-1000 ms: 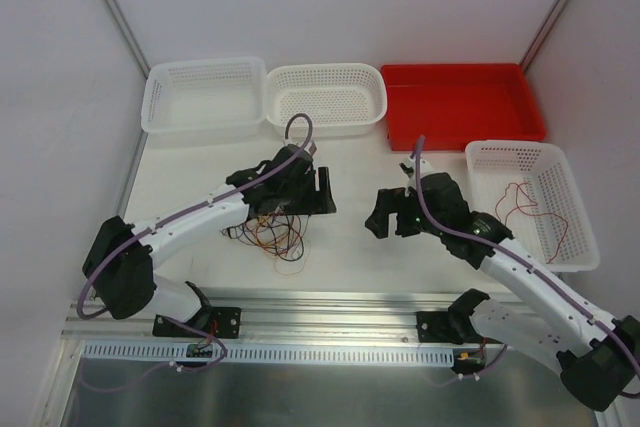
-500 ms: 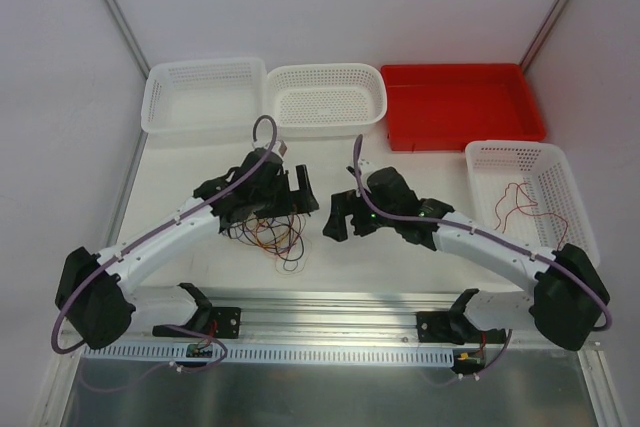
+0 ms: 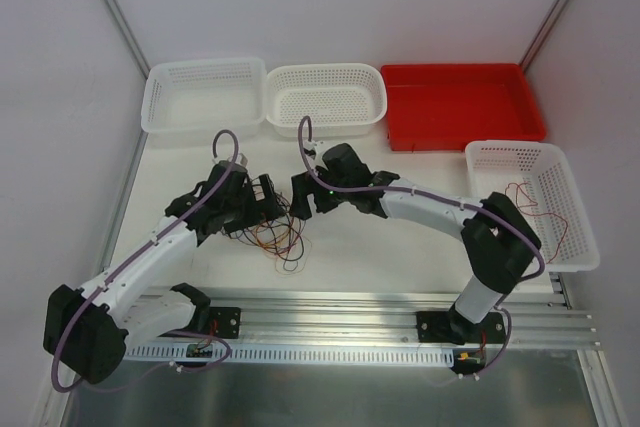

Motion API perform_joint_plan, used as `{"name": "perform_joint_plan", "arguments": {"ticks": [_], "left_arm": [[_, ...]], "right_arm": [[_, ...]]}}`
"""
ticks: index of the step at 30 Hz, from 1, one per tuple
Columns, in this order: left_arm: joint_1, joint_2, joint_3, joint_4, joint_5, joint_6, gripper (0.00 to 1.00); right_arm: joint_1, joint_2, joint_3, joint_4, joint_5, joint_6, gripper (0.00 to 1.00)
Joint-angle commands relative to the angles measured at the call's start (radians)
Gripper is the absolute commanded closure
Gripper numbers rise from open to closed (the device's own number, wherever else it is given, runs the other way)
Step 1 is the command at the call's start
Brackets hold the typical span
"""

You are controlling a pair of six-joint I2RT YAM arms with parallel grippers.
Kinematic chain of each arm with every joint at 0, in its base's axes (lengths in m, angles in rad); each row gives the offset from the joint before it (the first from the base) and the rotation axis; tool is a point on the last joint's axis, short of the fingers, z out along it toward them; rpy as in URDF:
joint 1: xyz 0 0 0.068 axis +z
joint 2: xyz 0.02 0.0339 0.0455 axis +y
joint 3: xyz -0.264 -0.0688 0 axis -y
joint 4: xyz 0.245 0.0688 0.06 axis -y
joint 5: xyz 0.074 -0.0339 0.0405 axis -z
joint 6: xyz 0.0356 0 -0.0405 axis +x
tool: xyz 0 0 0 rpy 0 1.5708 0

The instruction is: Untangle the cables

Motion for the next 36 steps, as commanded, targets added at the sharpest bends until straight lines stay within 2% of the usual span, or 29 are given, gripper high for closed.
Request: {"name": "perform_joint_plan", "arguments": {"ticks": [1, 7, 11, 14, 15, 16, 17, 18, 22, 28, 32, 36], "left_arm": [[0.012, 0.0, -0.035, -0.016, -0.016, 0.036, 0.01], [0.015, 0.061, -0.062, -0.011, -0.09, 0.038, 0.02], [0.018, 0.134, -0.053, 0.007, -0.127, 0.05, 0.02], [0.016, 0.219, -0.033, 0.03, -0.133, 0.059, 0.02], [0.018, 0.242, -0.016, 0.033, -0.133, 0.062, 0.02], [0.018, 0.29, -0.009, 0.036, -0.133, 0.062, 0.02], [0.018, 0.31, -0.001, 0.04, -0.133, 0.062, 0.02], [0.016, 0.33, 0.01, 0.041, -0.131, 0.062, 0.02], [0.018, 0.416, 0.024, 0.044, -0.131, 0.069, 0.02], [0.023, 0.422, -0.001, 0.044, -0.15, 0.069, 0.02], [0.029, 0.414, -0.021, 0.043, -0.156, 0.065, 0.02], [0.038, 0.414, -0.033, 0.043, -0.165, 0.069, 0.02]], "right_arm": [[0.004, 0.077, 0.094, 0.041, -0.049, -0.06, 0.12], [0.004, 0.212, 0.183, 0.047, -0.091, -0.091, 0.26], [0.002, 0.254, 0.228, 0.044, -0.114, -0.095, 0.46], [0.001, 0.261, 0.239, 0.033, -0.112, -0.111, 0.55], [0.001, 0.258, 0.237, 0.033, -0.105, -0.111, 0.66], [0.001, 0.248, 0.236, 0.003, -0.103, -0.111, 0.72], [0.001, 0.238, 0.234, -0.003, -0.1, -0.141, 0.92], [0.001, 0.226, 0.231, -0.009, -0.098, -0.148, 0.97], [0.002, 0.136, 0.227, -0.095, -0.072, -0.186, 0.99], [-0.001, -0.1, 0.249, -0.284, 0.066, -0.272, 0.99], [-0.011, -0.222, 0.363, -0.414, 0.164, -0.321, 0.99], [-0.033, -0.311, 0.469, -0.532, 0.195, -0.361, 0.99]]}}
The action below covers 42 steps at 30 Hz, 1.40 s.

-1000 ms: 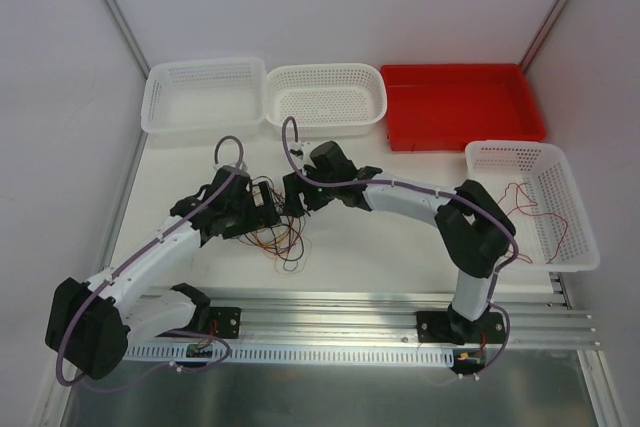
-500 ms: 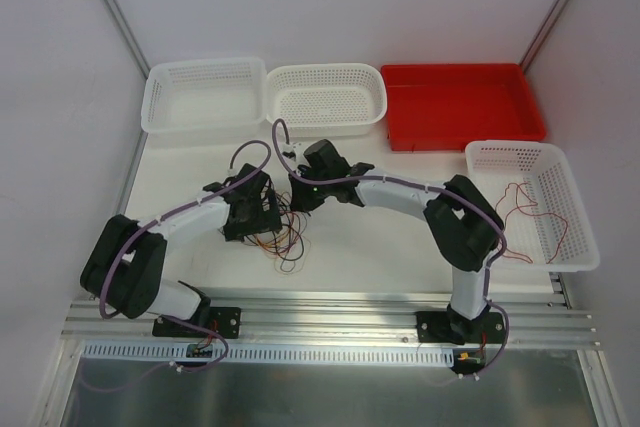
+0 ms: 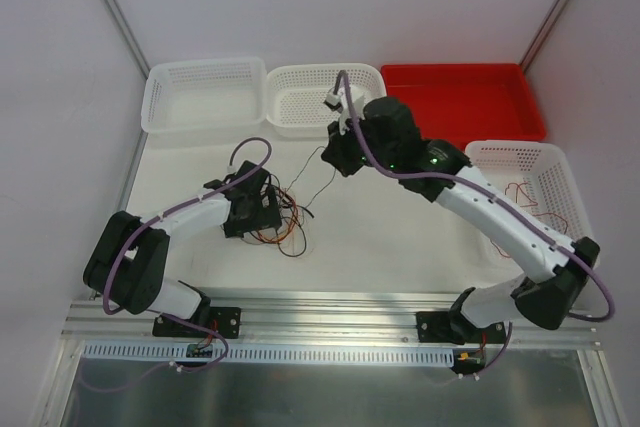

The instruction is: Untangle the cables

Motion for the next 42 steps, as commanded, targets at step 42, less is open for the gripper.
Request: {"name": "perform_joint_plan", "arguments": {"ticks": [42], "left_arm": [[0.087, -0.53, 0.272, -0.209, -0.092, 0.37, 0.01]], "right_arm": [[-0.137, -0.234, -0.121, 0.081, 0.279, -0.141, 0.99]]}}
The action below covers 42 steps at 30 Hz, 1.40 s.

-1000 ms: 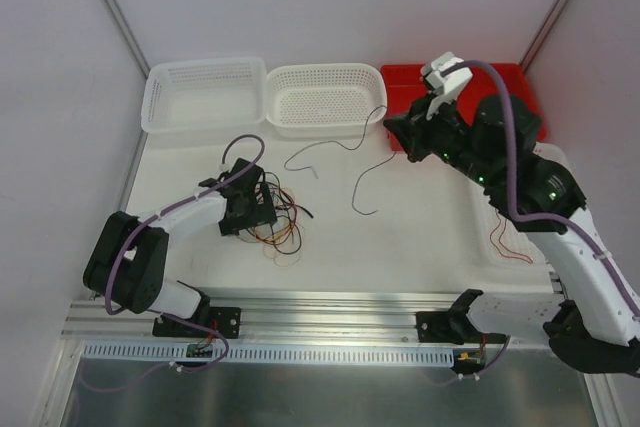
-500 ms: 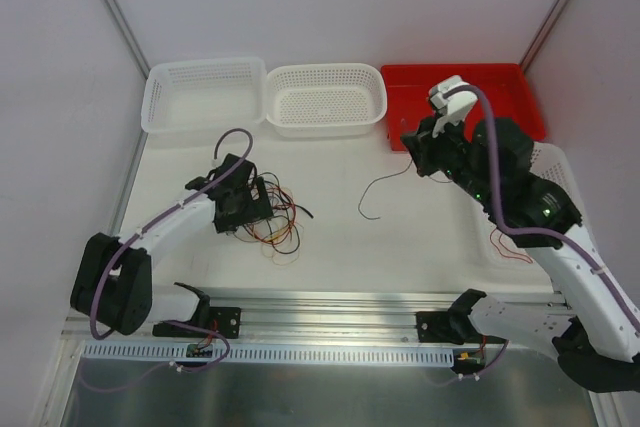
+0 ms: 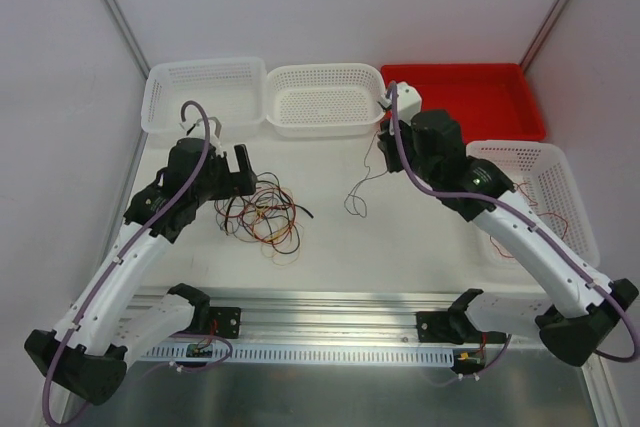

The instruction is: Untangle the cables

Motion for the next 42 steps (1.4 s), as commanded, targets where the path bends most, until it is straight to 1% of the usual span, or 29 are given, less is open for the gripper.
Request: {"name": "perform_joint_plan", "arguments": {"ticks": [1, 4, 5, 6, 8, 9, 11, 12, 15, 16, 17, 22, 25, 32, 34, 36, 42], "left_arm": [[0.009, -0.028, 0.017, -0.032, -0.069, 0.157, 0.01], [0.009, -0.041, -0.009, 0.012, 0.028, 0.172, 0.01], [0.009, -0.041, -0.018, 0.03, 0.104, 0.177, 0.01], [0.009, -0.042, -0.024, 0.059, 0.138, 0.18, 0.01], [0.01, -0.033, -0.029, 0.087, 0.216, 0.183, 0.01], [0.009, -0.03, -0.029, 0.098, 0.279, 0.182, 0.01], [0.003, -0.019, -0.02, 0.139, 0.336, 0.159, 0.01], [-0.002, -0.018, -0.018, 0.159, 0.379, 0.153, 0.01], [-0.052, -0.013, -0.009, 0.236, 0.401, 0.136, 0.01], [-0.074, -0.01, -0.004, 0.251, 0.399, 0.139, 0.01], [-0.11, 0.004, -0.001, 0.283, 0.404, 0.142, 0.01], [-0.197, 0.056, 0.02, 0.354, 0.462, 0.15, 0.01], [-0.255, 0.074, 0.011, 0.411, 0.471, 0.156, 0.01], [-0.293, 0.074, -0.073, 0.63, 0.563, 0.168, 0.01], [-0.316, 0.084, -0.082, 0.69, 0.58, 0.198, 0.01], [-0.332, 0.096, -0.076, 0.707, 0.576, 0.243, 0.01], [-0.362, 0.157, -0.055, 0.733, 0.58, 0.307, 0.01]], "right_arm": [[-0.005, 0.067, 0.087, 0.1, -0.034, -0.048, 0.99], [-0.003, 0.117, 0.148, 0.092, -0.095, -0.045, 0.99], [-0.005, 0.121, 0.16, 0.094, -0.112, -0.041, 0.99], [-0.003, 0.126, 0.162, 0.098, -0.149, -0.038, 0.99], [-0.005, 0.13, 0.171, 0.095, -0.177, -0.022, 0.99], [-0.003, 0.13, 0.171, 0.091, -0.185, -0.015, 0.99], [-0.003, 0.118, 0.17, 0.088, -0.192, 0.011, 0.99], [-0.003, 0.112, 0.16, 0.088, -0.224, 0.024, 0.99], [-0.003, 0.085, 0.139, 0.092, -0.258, 0.065, 0.99], [-0.002, 0.078, 0.136, 0.094, -0.293, 0.071, 0.99], [-0.003, 0.071, 0.134, 0.092, -0.313, 0.088, 0.99], [0.0, 0.034, 0.095, 0.113, -0.421, 0.14, 0.99], [0.0, 0.005, 0.056, 0.143, -0.464, 0.175, 0.99], [0.012, -0.047, -0.011, 0.186, -0.559, 0.217, 0.99], [0.02, -0.064, -0.021, 0.198, -0.571, 0.228, 0.99], [0.024, -0.075, -0.034, 0.212, -0.585, 0.235, 0.99], [0.04, -0.092, -0.047, 0.227, -0.613, 0.251, 0.99]]}}
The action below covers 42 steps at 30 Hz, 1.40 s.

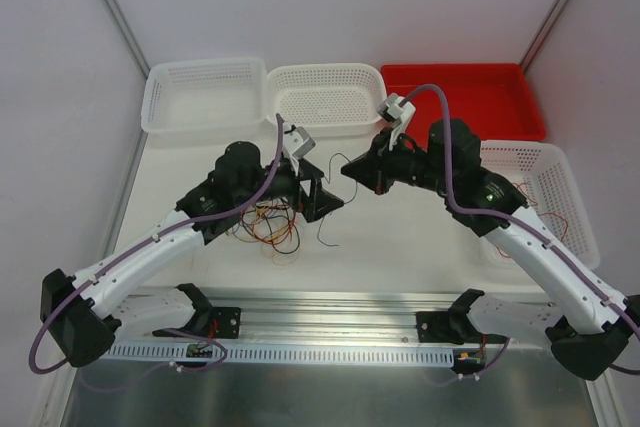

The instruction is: Untangle the cables

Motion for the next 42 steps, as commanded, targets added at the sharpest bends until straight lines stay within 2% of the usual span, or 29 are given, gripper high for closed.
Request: {"name": "perform_joint_plan", "arguments": {"ticks": [1, 7, 8, 10, 11, 12, 14, 15, 18, 19, 22, 24, 27, 28, 30, 31, 37, 42], "left_arm": [[-0.017, 0.035, 0.023, 0.091, 0.041, 0.084, 0.01], [-0.04, 0.084, 0.022, 0.118, 0.012, 0.104, 0.01], [-0.041, 0.089, 0.022, 0.123, 0.009, 0.105, 0.02], [-0.049, 0.097, 0.02, 0.135, 0.015, 0.101, 0.12], [-0.052, 0.098, 0.022, 0.14, 0.027, 0.096, 0.17], [-0.055, 0.101, 0.022, 0.144, 0.036, 0.093, 0.3], [-0.058, 0.103, 0.02, 0.15, 0.061, 0.086, 0.44], [-0.061, 0.101, 0.02, 0.158, 0.062, 0.075, 0.59], [-0.061, 0.095, 0.013, 0.173, 0.073, 0.049, 0.87], [-0.061, 0.094, 0.013, 0.18, 0.071, 0.043, 1.0], [-0.061, 0.088, 0.019, 0.177, 0.032, 0.023, 1.0], [-0.06, 0.086, 0.037, 0.158, 0.0, 0.013, 1.0], [-0.057, 0.094, 0.082, 0.109, -0.054, 0.027, 1.0], [-0.054, 0.103, 0.095, 0.094, -0.082, 0.03, 1.0], [-0.034, 0.115, 0.151, 0.049, -0.102, 0.032, 1.0], [-0.026, 0.133, 0.169, 0.036, -0.106, 0.032, 1.0], [0.084, 0.212, 0.332, -0.031, -0.119, 0.04, 1.0], [0.186, 0.316, 0.499, -0.047, -0.106, 0.033, 1.0]], "right_arm": [[0.012, -0.033, -0.002, 0.078, -0.051, 0.023, 0.99], [0.02, -0.051, -0.013, 0.09, -0.06, 0.032, 0.99], [0.021, -0.053, -0.014, 0.091, -0.062, 0.033, 0.99], [0.02, -0.06, -0.025, 0.101, -0.062, 0.038, 0.99], [0.021, -0.062, -0.03, 0.102, -0.059, 0.039, 0.99], [0.02, -0.067, -0.033, 0.102, -0.054, 0.038, 0.99], [0.02, -0.068, -0.045, 0.101, -0.043, 0.036, 0.99], [0.02, -0.071, -0.048, 0.099, -0.034, 0.035, 0.99], [0.02, -0.073, -0.062, 0.094, -0.009, 0.033, 0.99], [0.02, -0.073, -0.065, 0.091, -0.003, 0.03, 0.99], [0.021, -0.077, -0.073, 0.07, 0.04, 0.026, 0.98], [0.021, -0.091, -0.08, 0.038, 0.102, 0.016, 0.89], [0.02, -0.119, -0.082, -0.019, 0.17, -0.016, 0.57], [0.02, -0.128, -0.082, -0.036, 0.185, -0.022, 0.43], [0.02, -0.163, -0.085, -0.082, 0.23, -0.042, 0.31], [0.021, -0.177, -0.088, -0.099, 0.244, -0.048, 0.22], [0.021, -0.335, -0.112, -0.224, 0.339, -0.066, 0.01], [0.021, -0.456, -0.18, -0.293, 0.356, -0.06, 0.03]]}}
